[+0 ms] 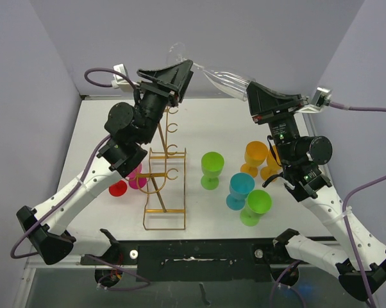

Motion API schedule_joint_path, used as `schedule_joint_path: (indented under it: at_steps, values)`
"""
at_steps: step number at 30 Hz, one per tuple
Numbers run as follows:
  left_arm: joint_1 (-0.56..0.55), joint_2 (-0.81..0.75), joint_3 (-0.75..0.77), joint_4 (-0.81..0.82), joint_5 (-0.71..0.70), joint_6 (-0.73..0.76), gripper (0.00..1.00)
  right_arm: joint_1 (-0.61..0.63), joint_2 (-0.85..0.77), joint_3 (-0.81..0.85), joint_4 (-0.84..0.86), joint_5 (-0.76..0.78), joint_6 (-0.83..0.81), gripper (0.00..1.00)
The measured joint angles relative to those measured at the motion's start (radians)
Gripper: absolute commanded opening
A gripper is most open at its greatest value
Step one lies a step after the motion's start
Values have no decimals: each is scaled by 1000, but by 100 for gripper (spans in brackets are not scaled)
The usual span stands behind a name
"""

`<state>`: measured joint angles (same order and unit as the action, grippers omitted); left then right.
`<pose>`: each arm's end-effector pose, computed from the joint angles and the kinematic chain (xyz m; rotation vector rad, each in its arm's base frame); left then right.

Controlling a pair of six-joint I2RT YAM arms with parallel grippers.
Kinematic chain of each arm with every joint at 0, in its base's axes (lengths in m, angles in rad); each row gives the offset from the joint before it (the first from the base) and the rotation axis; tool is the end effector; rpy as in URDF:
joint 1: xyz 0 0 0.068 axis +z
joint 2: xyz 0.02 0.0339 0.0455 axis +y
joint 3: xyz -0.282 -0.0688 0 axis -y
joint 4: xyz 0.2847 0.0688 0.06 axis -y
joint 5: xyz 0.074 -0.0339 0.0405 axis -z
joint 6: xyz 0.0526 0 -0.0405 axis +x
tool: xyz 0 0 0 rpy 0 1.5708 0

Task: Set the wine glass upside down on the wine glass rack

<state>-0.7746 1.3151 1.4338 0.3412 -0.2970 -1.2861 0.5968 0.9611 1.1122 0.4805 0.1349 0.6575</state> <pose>0.2507 -0.2238 0.5348 -0.6134 1.1437 -1.6460 0.1965 0.1249 0.5213 0.1619 0.9866 1.0919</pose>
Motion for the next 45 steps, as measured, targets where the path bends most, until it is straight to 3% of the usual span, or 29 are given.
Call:
schedule_joint_path:
  at_steps: [17, 25, 35, 39, 45]
  values:
    - [-15, 63, 16, 27, -180, -38, 27, 0, -4, -37, -5, -50, 70, 3]
    - [-23, 49, -17, 106, -205, -19, 3, 0, -31, -58, -11, -69, 121, 4]
    - [-22, 27, -38, 185, -209, 48, 0, 2, -72, -70, -101, -95, 133, 59]
    - [-21, 12, -38, 186, -204, 118, 0, 2, -116, -70, -208, -94, 107, 71]
    - [-21, -29, -29, 167, -166, 306, 0, 2, -191, -75, -371, -101, 13, 75]
